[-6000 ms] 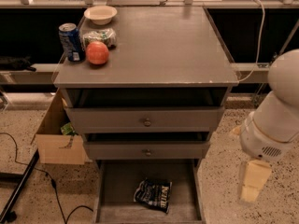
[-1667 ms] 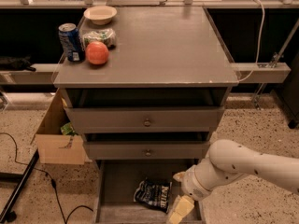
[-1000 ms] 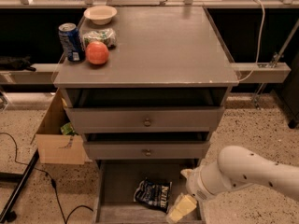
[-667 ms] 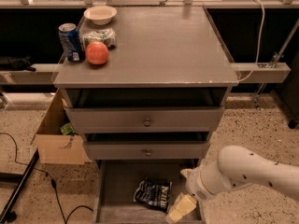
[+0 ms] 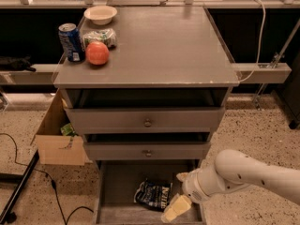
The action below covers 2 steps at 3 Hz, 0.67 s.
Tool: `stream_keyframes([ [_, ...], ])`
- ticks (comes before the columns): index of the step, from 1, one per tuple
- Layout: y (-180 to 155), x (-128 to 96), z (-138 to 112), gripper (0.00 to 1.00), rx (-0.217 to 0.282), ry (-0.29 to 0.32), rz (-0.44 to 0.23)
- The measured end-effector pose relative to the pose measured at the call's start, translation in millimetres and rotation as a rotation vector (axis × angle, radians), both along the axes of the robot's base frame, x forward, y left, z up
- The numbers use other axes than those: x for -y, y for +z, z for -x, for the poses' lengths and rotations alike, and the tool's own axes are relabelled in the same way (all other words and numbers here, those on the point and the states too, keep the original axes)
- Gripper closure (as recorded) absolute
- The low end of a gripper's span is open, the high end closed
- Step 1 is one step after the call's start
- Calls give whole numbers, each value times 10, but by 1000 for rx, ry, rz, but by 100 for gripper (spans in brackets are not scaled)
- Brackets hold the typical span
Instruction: Pick blue chip bag from bottom drawer and place on counter
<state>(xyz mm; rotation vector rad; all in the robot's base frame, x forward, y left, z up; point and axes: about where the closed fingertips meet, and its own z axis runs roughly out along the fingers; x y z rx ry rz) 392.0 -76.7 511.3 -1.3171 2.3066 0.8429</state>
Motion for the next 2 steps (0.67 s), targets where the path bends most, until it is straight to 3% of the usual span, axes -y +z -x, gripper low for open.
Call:
stream_keyframes([
  [2,-213,-65,-72,0,48,-195,-144],
])
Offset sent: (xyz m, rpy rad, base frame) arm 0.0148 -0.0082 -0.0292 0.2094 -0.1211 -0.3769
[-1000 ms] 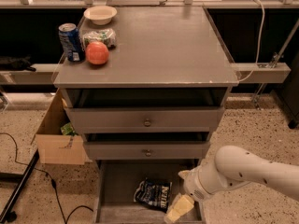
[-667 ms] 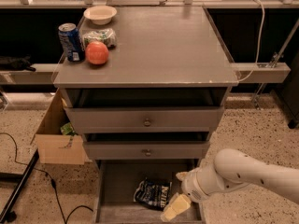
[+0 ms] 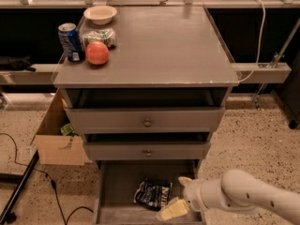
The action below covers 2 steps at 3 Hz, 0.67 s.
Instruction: Pick blue chip bag from bottom drawer and place on counter
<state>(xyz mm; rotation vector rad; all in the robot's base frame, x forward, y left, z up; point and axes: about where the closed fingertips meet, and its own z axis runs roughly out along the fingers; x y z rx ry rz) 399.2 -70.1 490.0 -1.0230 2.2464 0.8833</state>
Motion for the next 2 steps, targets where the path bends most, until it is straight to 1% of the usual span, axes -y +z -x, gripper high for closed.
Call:
stream_keyframes([
  [1,-46,64,-15,0,36,-105,-26],
  [2,-52,124,5,0,71,-186,-24],
])
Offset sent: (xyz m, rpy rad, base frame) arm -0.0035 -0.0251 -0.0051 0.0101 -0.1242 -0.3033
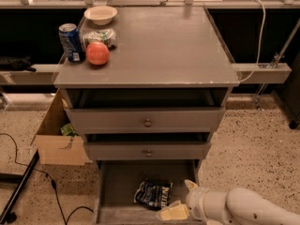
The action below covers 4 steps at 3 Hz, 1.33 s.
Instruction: Pick blue chip bag from bottom drawer and place on counter
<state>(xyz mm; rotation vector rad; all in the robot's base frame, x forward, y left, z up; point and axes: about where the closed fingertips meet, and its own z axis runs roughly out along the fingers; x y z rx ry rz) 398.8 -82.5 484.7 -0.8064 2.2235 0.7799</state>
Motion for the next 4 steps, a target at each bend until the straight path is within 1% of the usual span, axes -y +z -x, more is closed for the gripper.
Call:
stream_keyframes([
  [1,-4,25,-27,0,9,-16,5],
  [2,-70,-2,2,0,-48,-34,2],
  [3,-409,-91,-76,0,-179,-76,42],
  [4,-624,-236,-267,0,-222,-86,95],
])
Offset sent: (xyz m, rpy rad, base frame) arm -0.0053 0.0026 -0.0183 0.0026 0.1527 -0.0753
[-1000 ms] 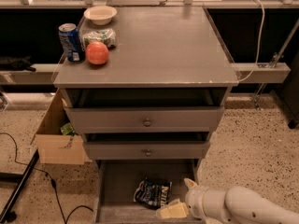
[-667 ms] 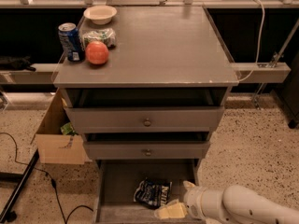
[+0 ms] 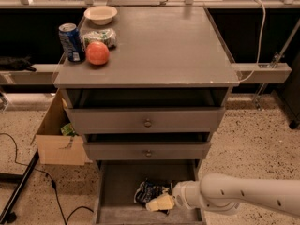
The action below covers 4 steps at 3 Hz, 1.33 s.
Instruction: Pick blue chip bag from bottom drawer and place on counter
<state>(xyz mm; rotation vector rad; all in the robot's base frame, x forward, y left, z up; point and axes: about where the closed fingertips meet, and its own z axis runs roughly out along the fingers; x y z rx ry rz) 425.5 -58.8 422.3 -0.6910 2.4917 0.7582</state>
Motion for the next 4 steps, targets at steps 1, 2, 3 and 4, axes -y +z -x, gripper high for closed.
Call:
stream_keyframes([
  [1,-382,-178,-150,0,-30,-20,66],
  [2,-566,-231,-237,0,-11,-47,109],
  [3,-664,-213,-293,0,20,-82,139],
  [4,-812,-254,-412,0,36,-99,169],
])
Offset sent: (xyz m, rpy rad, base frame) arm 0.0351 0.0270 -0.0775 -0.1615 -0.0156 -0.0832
